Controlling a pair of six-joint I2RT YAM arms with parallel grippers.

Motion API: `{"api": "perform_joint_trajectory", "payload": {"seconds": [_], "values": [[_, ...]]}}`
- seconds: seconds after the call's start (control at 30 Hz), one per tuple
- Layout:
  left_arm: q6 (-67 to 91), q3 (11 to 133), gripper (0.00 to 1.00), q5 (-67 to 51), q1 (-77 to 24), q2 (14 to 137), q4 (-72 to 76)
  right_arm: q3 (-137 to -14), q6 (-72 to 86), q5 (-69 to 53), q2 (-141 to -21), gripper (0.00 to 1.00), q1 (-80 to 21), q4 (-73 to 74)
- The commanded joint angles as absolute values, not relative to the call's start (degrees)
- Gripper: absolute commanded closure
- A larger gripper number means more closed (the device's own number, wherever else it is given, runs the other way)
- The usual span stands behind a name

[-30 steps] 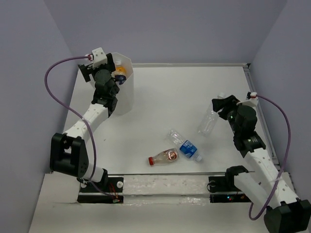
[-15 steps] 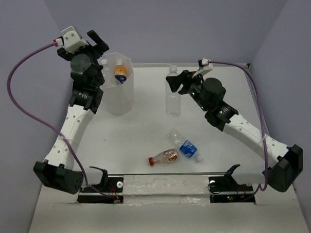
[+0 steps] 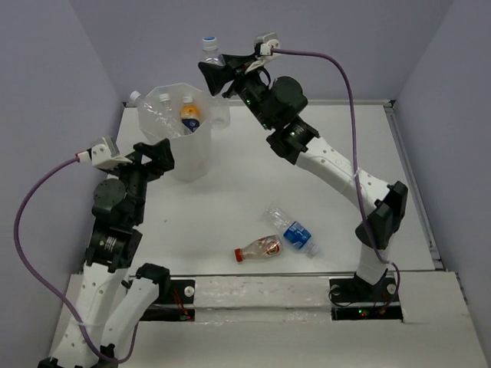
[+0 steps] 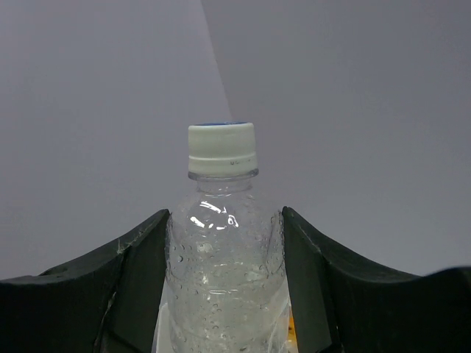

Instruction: Put the plastic bottles in the bin

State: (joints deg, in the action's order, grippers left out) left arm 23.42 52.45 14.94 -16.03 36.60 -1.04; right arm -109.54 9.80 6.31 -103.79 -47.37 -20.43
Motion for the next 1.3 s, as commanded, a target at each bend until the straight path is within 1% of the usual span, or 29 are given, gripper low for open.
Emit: {"api": "perform_joint_trajectory", "payload": {"seconds": [0.0,0.13,0.2,0.3,0.37,0.4,0.5,0.53,0.6,0.63,0.7,0.73,0.77,1.0,1.03,1.13,1.17,1.27], "values": [[25.58,43.62,0.01,15.63,-16.00,26.05,-9.83,-121.00,6.50,4.31,-111.25,0.71,-48.60,-27.24],[24.87,40.70,0.01,21.00,-15.91,19.44,-14.49,-132.52,5.63,3.25,-123.01,0.72,-49.21,-30.57],[24.70,39.12,0.01,23.71,-16.00,16.98,-14.24,-138.82,5.45,2.73,-126.98,0.73,-49.74,-31.90],[24.70,39.03,0.01,23.83,-16.08,16.87,-13.98,-147.18,4.92,2.46,-134.89,0.76,-50.27,-33.83],[24.44,38.50,0.01,22.33,-16.69,17.48,-13.01,-149.58,5.62,2.37,-137.97,0.78,-50.27,-34.54],[24.26,38.76,0.01,22.59,-16.79,17.75,-13.36,-149.68,5.97,2.37,-139.47,0.78,-50.27,-34.63],[24.61,38.76,0.01,24.43,-16.96,17.67,-14.15,-142.06,7.56,2.11,-138.26,0.78,-50.27,-37.25],[24.70,38.67,0.01,24.17,-16.88,17.49,-14.06,-137.51,7.91,2.02,-137.90,0.77,-50.27,-38.48],[24.61,38.50,0.01,23.56,-16.96,17.49,-13.80,-133.88,8.17,2.46,-137.29,0.74,-50.27,-39.11],[24.78,38.50,0.01,23.55,-16.88,17.58,-13.97,-130.90,8.35,2.72,-136.76,0.71,-50.27,-39.89],[24.87,38.58,0.01,23.56,-16.96,17.84,-14.06,-128.86,8.52,3.25,-136.50,0.65,-50.27,-40.52],[24.79,38.58,0.01,23.47,-16.88,17.84,-14.06,-128.24,8.61,3.25,-136.32,0.60,-50.27,-40.52],[24.79,38.67,0.01,23.38,-16.88,17.84,-14.06,-127.19,8.79,3.16,-135.97,0.52,-50.27,-40.87],[24.79,38.76,0.01,23.29,-16.87,17.93,-14.15,-124.81,9.40,4.74,-134.12,0.29,-50.27,-39.64],[24.70,38.76,0.01,23.29,-16.87,18.02,-13.98,-124.80,9.32,4.92,-133.86,0.20,-50.27,-39.20],[24.35,38.76,0.01,22.68,-16.87,18.37,-13.71,-124.72,8.88,5.01,-132.11,0.12,-50.27,-37.27],[24.26,38.85,0.01,22.41,-16.87,18.54,-13.28,-124.54,8.62,5.01,-131.40,0.06,-50.27,-36.92],[23.21,38.85,0.01,19.87,-16.79,19.33,-11.96,-125.15,7.65,4.66,-128.77,0.03,-50.27,-33.42]]}}
